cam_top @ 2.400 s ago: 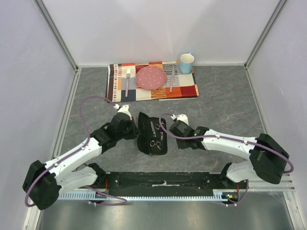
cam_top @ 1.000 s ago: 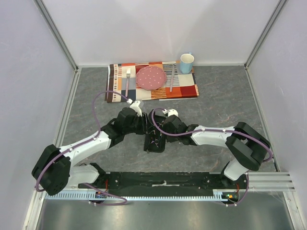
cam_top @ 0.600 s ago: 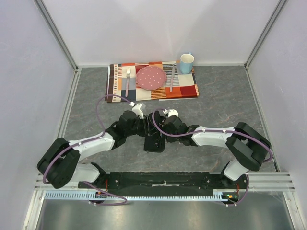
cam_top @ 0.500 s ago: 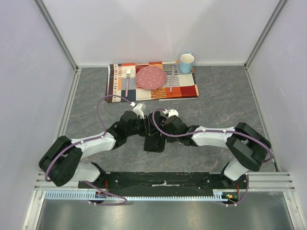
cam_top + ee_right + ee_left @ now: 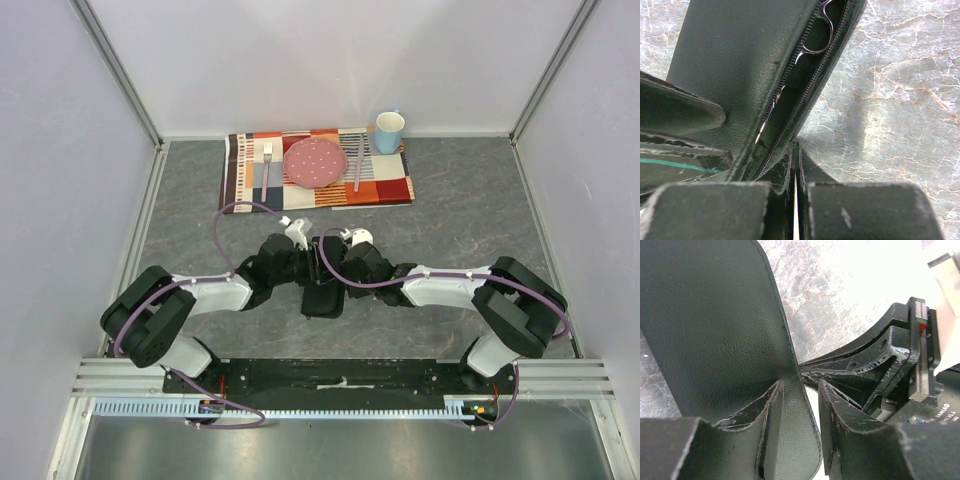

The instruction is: Sort the hair-cutting tools

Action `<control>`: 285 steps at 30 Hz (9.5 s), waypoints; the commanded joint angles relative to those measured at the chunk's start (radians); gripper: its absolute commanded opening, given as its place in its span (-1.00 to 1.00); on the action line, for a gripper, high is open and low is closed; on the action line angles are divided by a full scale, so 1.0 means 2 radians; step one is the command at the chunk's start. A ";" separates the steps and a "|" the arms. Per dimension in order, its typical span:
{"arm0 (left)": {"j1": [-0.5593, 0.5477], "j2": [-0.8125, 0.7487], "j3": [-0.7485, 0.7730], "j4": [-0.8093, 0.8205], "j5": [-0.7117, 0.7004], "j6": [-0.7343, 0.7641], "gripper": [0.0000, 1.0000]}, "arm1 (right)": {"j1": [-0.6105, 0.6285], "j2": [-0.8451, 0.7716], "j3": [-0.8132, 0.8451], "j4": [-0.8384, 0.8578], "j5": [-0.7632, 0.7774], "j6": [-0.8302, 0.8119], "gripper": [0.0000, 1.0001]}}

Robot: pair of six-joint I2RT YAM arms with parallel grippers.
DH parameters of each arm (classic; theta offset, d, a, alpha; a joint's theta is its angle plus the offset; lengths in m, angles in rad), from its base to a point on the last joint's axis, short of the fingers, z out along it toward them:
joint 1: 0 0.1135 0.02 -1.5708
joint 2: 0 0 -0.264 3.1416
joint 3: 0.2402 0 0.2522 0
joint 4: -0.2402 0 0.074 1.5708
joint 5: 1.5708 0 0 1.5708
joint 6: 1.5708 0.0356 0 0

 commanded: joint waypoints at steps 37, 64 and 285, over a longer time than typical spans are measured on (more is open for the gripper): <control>-0.019 0.068 -0.011 0.076 -0.010 -0.024 -0.84 | 0.000 -0.014 0.089 -0.045 0.057 -0.008 -0.20; -0.018 0.016 -0.001 0.019 -0.024 -0.011 -0.95 | -0.001 0.058 0.102 -0.064 0.071 -0.023 -0.21; 0.051 -0.054 -0.178 0.343 0.213 -0.066 0.62 | -0.026 -0.242 -0.137 0.278 -0.239 0.199 -1.00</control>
